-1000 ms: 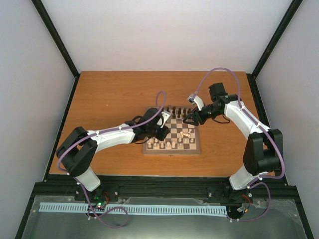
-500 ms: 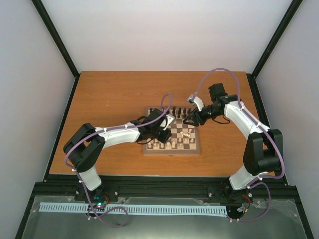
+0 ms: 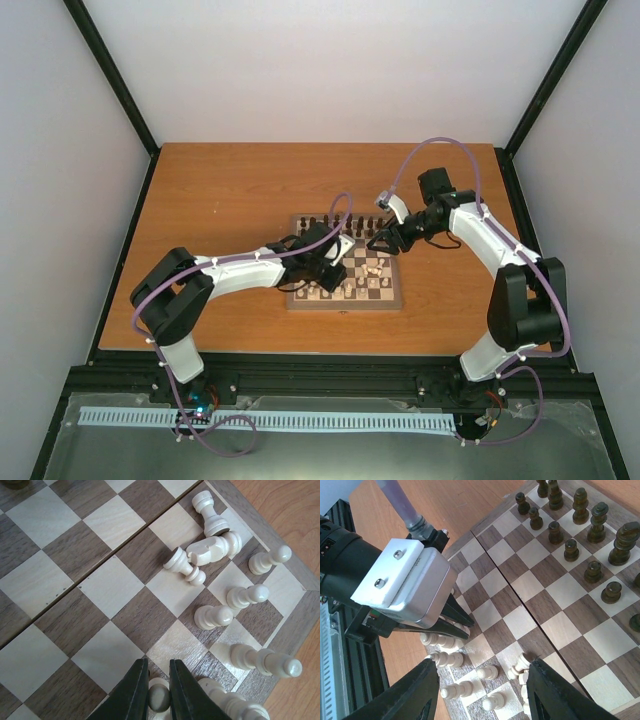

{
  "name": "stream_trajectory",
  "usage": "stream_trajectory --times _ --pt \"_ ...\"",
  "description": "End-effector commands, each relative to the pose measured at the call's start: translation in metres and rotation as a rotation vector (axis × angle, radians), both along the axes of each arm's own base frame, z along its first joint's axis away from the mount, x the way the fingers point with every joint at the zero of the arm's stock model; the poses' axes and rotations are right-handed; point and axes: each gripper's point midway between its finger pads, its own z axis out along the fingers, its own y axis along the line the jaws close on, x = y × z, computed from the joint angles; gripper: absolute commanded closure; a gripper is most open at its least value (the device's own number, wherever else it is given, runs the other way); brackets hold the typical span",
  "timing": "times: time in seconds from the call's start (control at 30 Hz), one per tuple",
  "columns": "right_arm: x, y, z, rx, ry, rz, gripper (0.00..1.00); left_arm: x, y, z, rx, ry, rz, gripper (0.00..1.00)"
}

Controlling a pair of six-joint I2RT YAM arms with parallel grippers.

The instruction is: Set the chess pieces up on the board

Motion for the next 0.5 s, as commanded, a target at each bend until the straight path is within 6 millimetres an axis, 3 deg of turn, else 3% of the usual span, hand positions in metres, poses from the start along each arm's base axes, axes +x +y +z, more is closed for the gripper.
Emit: stream_trajectory --times 0.0,0.17,0.47 --pt "-0.0023 0.0014 -0.0027 0.014 0.015 0.018 0.5 0.0026 -0.0071 0.0061 0.008 -0.024 -0.025 0.86" --pt "-0.0021 0.001 -0.0043 0.011 0.018 0.018 0.5 0.0014 -0.0053 0.0034 0.014 -0.019 -0.023 0.85" --pt "-0.0029 0.0009 -0.006 0.009 0.025 0.021 0.5 0.004 -0.0072 0.0048 0.012 -0.021 -0.016 0.75"
